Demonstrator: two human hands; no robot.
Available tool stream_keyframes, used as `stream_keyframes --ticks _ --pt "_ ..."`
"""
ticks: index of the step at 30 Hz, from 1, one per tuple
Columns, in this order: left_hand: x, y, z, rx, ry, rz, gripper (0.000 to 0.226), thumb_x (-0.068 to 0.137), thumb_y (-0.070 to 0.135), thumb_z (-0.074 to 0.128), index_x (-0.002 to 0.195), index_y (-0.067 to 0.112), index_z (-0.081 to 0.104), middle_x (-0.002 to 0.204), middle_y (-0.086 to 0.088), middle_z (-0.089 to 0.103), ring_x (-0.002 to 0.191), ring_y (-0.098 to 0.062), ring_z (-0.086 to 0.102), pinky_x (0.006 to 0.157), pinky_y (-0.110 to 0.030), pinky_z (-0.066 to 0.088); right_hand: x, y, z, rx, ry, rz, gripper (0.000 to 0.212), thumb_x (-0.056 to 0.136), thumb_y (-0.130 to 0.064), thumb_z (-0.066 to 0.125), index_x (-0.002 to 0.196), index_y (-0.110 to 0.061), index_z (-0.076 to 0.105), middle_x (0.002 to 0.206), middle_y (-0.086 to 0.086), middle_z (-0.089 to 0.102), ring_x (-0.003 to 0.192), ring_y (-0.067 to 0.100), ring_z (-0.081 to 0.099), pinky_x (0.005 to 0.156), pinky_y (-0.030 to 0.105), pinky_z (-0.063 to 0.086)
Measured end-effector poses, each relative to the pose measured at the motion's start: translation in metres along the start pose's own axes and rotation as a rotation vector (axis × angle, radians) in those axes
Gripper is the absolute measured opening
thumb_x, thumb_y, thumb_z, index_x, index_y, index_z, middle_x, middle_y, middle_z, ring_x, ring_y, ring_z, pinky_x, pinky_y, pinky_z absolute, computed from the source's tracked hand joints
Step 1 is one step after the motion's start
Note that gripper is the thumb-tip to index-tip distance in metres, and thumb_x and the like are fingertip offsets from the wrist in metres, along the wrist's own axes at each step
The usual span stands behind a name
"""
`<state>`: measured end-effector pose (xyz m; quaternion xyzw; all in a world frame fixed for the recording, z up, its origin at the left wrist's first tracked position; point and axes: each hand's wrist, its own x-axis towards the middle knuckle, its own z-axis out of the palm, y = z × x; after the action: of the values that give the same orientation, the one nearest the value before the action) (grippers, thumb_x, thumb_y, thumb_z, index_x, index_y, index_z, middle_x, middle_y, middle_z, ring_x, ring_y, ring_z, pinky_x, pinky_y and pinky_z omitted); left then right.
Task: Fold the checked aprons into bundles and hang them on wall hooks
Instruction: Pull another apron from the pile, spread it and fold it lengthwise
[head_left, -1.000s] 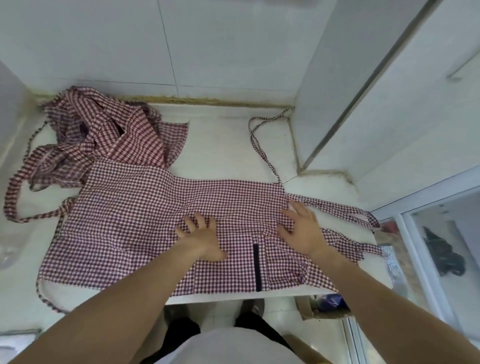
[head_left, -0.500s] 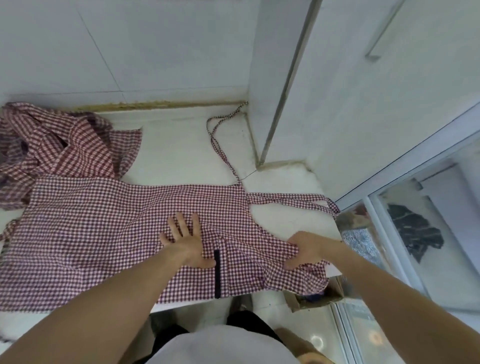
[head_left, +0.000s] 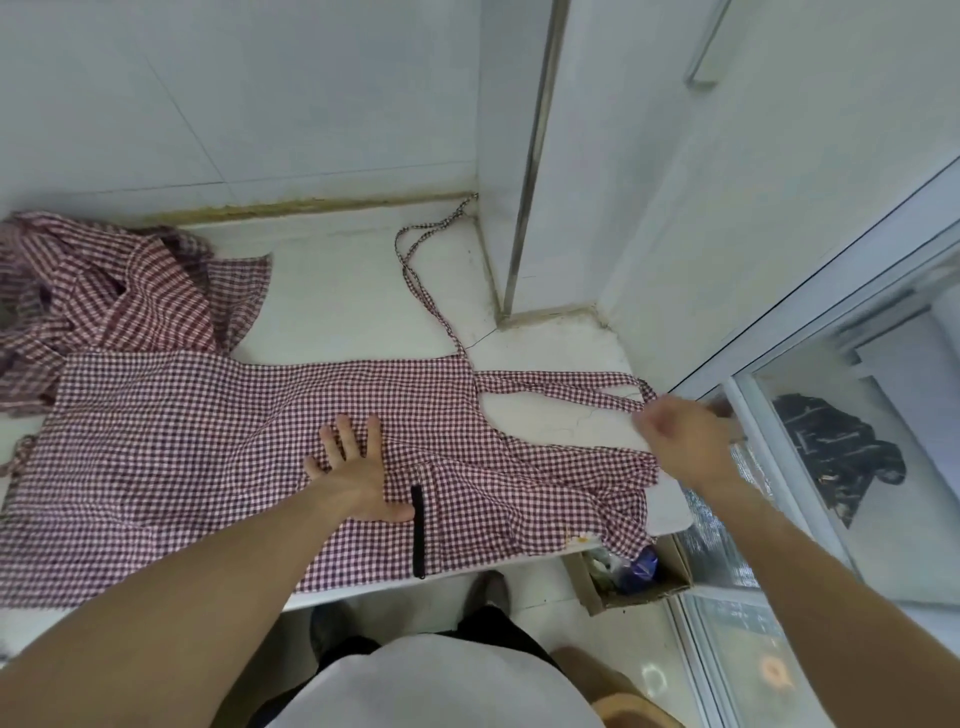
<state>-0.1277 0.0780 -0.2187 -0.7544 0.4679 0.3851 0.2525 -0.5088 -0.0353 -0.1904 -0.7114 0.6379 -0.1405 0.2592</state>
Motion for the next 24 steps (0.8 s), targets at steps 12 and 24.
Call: stream_keyframes --ticks 12,24 --pt "-0.005 -0.004 0.005 -0.010 0.058 0.023 0.141 0.070 0.072 0.071 0.145 0.026 -0.038 0.151 -0.015 -0.045 0.142 -0.039 -0.034 0.118 -0.060 -0.004 -0.041 -0.017 0.005 -0.009 -0.815 -0.051 0.019 0.088 -0.025 0.063 0.075 -0.011 0.060 0.077 0.003 0.064 0.075 0.019 0.063 0.076 0.031 0.052" --pt "-0.004 -0.008 0.010 0.004 0.113 0.037 0.136 0.071 0.075 0.068 0.148 0.027 -0.034 0.153 -0.014 -0.042 0.144 -0.039 -0.031 0.120 -0.058 -0.002 -0.023 0.025 -0.047 0.300 -1.111 0.193 0.037 0.074 -0.012 0.080 0.107 -0.008 0.065 0.106 -0.001 0.073 0.103 0.015 0.068 0.089 0.028 0.052"
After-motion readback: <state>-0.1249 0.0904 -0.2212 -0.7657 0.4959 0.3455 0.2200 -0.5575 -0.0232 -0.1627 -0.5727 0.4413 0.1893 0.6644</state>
